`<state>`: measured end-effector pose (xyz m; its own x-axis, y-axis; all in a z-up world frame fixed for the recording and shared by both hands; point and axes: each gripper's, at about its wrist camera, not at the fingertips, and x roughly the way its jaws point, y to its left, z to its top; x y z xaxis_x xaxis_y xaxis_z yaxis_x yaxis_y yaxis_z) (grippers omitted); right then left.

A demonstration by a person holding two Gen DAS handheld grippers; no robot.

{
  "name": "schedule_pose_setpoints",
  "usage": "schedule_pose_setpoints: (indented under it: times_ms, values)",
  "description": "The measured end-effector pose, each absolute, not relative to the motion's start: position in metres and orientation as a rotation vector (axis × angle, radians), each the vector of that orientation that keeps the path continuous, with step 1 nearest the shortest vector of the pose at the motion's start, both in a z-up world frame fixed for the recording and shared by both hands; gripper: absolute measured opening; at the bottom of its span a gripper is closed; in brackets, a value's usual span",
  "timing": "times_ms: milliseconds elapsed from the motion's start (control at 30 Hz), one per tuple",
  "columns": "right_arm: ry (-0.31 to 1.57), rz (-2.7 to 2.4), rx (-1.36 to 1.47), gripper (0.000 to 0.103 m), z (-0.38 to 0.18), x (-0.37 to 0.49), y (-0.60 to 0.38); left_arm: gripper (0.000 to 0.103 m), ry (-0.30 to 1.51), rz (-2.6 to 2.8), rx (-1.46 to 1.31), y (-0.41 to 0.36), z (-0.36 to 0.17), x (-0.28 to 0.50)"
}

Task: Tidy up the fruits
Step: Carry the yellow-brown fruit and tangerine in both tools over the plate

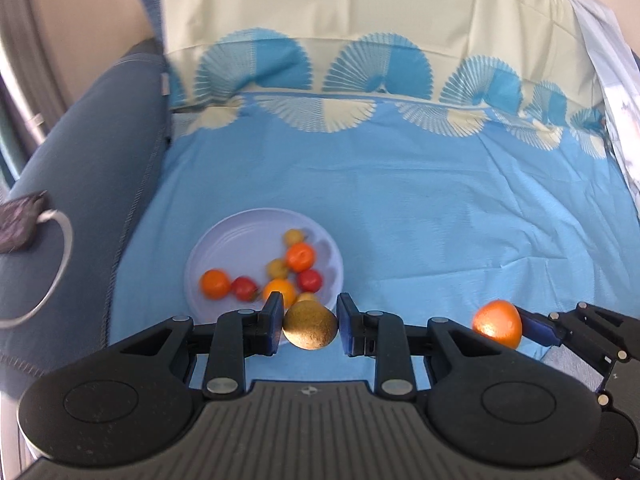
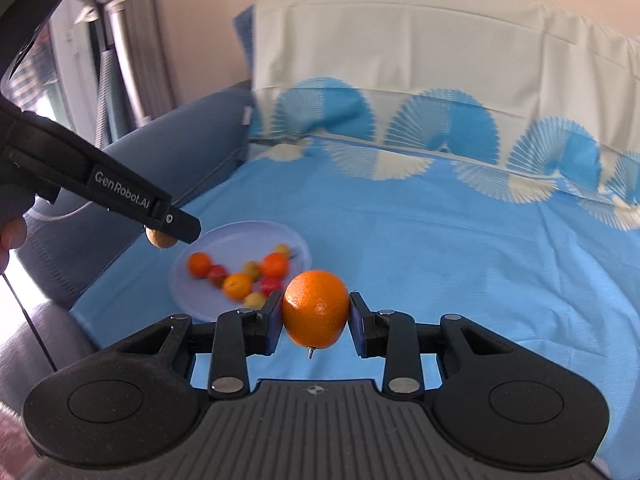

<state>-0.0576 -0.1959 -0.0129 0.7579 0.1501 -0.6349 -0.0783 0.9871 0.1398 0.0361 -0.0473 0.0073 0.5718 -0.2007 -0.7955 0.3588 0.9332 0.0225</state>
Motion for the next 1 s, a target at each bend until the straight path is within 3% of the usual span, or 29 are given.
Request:
schedule_pose_setpoints:
  times_ms: [467,1000]
  values:
    - [0.696,0.2,0.015,0.035,0.008,-0.097,-0.137,0.032,0.88,-0.248,0.104,0.033,0.018,-0.002]
    - [0.698,0.203,-0.015,0.035,0.009,-0.096,-0.129,0.032,0.879,-0.251,0.061,0.044,0.018,-0.001]
